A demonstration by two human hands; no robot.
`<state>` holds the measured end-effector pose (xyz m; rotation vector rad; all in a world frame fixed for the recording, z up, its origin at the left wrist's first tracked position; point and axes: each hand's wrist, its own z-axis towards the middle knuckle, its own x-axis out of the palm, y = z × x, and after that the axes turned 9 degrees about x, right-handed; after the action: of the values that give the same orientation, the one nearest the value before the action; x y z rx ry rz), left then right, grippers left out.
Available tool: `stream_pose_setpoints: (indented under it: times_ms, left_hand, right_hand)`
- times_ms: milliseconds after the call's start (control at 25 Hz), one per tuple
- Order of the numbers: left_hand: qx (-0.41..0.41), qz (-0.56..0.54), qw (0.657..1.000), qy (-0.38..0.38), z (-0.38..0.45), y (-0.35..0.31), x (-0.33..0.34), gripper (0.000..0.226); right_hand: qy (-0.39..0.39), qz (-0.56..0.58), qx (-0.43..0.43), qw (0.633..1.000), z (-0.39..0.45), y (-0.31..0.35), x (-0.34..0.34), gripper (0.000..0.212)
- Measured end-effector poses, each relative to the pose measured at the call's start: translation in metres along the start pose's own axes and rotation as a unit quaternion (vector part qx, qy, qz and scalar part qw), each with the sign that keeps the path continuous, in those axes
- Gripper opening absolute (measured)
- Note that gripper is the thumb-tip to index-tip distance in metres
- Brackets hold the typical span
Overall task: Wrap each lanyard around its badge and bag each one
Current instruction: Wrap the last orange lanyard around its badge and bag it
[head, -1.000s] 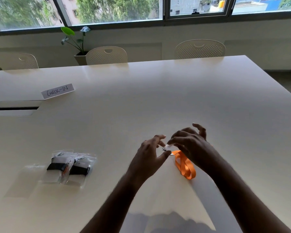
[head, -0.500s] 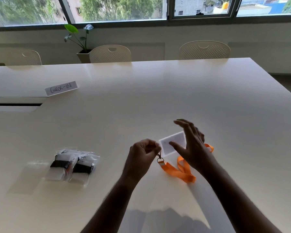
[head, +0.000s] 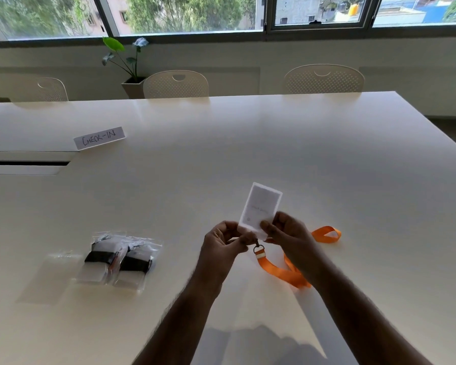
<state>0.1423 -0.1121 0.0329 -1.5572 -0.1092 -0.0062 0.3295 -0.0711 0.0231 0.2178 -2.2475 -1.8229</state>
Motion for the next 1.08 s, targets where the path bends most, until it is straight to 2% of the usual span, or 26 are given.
stream_pose_setpoints:
  times_ms: [120,320,480,560,680,760,880,960,1080]
  left_hand:
    - [0.006,0.040,0.999,0.005,0.002,-0.001,-0.004,0.033]
    - [0.065,0.111,0.991,-0.026,0.013,-0.011,-0.025,0.048]
    - [0.087,0.151,0.985,0.019,0.018,-0.026,-0.043,0.025]
    - [0.080,0.160,0.982,0.052,0.019,-0.030,-0.048,0.018]
    - [0.062,0.163,0.982,0.070,0.018,-0.030,-0.051,0.019]
    - [0.049,0.138,0.988,0.050,0.017,-0.028,-0.051,0.020]
    - [0.023,0.055,0.998,-0.004,0.016,-0.027,-0.053,0.023]
    - [0.009,-0.004,0.999,-0.031,0.017,-0.029,-0.055,0.032]
    - [-0.004,-0.070,0.996,-0.061,0.020,-0.030,-0.058,0.035]
  right_hand:
    - [-0.008,-0.051,-0.029,0.998,0.004,0.006,0.002,0.015]
    - [0.020,-0.267,-0.065,0.961,0.000,0.018,0.002,0.019]
    - [0.041,-0.337,-0.063,0.938,-0.001,0.027,0.006,0.027]
    - [0.042,-0.347,-0.069,0.934,0.001,0.029,0.005,0.026]
    - [0.031,-0.329,-0.082,0.940,0.005,0.026,0.004,0.026]
    - [0.008,-0.297,-0.076,0.952,0.006,0.019,0.004,0.029]
    - [0.023,-0.235,-0.043,0.971,0.004,0.009,0.003,0.032]
    - [0.034,-0.203,-0.028,0.978,0.001,0.004,0.006,0.026]
    - [-0.010,-0.182,-0.051,0.982,0.000,-0.005,0.014,0.013]
